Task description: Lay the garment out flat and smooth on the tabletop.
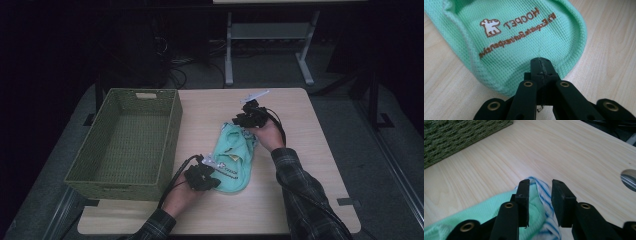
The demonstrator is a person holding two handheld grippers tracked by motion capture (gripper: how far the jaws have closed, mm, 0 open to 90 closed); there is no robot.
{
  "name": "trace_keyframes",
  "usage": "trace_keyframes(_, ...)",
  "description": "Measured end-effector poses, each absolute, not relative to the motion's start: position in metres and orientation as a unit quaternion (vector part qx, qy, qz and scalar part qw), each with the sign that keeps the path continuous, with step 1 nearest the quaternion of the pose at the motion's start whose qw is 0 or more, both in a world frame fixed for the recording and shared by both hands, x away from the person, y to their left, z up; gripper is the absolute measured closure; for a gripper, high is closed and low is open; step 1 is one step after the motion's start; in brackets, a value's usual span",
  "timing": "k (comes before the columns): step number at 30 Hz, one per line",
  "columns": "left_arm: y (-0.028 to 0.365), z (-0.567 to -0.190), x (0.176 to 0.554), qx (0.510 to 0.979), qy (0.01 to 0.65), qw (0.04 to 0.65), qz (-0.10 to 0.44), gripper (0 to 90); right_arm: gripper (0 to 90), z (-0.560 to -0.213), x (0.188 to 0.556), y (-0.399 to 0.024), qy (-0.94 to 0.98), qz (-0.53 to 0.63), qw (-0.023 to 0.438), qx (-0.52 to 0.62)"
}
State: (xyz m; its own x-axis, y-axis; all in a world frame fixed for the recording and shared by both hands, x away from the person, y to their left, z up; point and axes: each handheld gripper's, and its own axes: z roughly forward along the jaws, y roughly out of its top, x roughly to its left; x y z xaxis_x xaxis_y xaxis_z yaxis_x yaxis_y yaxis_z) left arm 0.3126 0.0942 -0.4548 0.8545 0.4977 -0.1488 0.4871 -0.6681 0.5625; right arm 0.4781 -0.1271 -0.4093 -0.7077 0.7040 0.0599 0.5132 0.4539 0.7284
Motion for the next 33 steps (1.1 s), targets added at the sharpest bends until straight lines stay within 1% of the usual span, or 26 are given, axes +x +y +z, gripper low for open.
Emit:
trace_keyframes(7, 0.095, -0.455, 0.314, 0.915, 0.266, 0.303, 0.006, 89.7, 67.2, -0.404, 0.463, -0.15, 0.84, 0.386, 0.128, 0.36)
trace_keyframes(11, 0.095, -0.456, 0.313, 0.909, 0.275, 0.312, 0.002, 89.7, 67.9, -0.405, 0.453, -0.16, 0.837, 0.39, 0.13, 0.36)
trace_keyframes(17, 0.096, -0.455, 0.313, 0.915, 0.267, 0.303, 0.007, 89.7, 69.5, -0.41, 0.442, -0.175, 0.836, 0.388, 0.127, 0.367)
trace_keyframes(21, 0.096, -0.455, 0.314, 0.914, 0.268, 0.306, 0.006, 89.7, 71.8, -0.414, 0.435, -0.185, 0.836, 0.385, 0.13, 0.37)
trace_keyframes(24, 0.095, -0.456, 0.313, 0.91, 0.273, 0.311, 0.005, 89.7, 73.1, -0.418, 0.431, -0.191, 0.835, 0.381, 0.122, 0.377)
trace_keyframes(33, 0.096, -0.456, 0.313, 0.908, 0.276, 0.316, 0.003, 89.7, 73.4, -0.441, 0.425, -0.206, 0.839, 0.369, 0.099, 0.389)
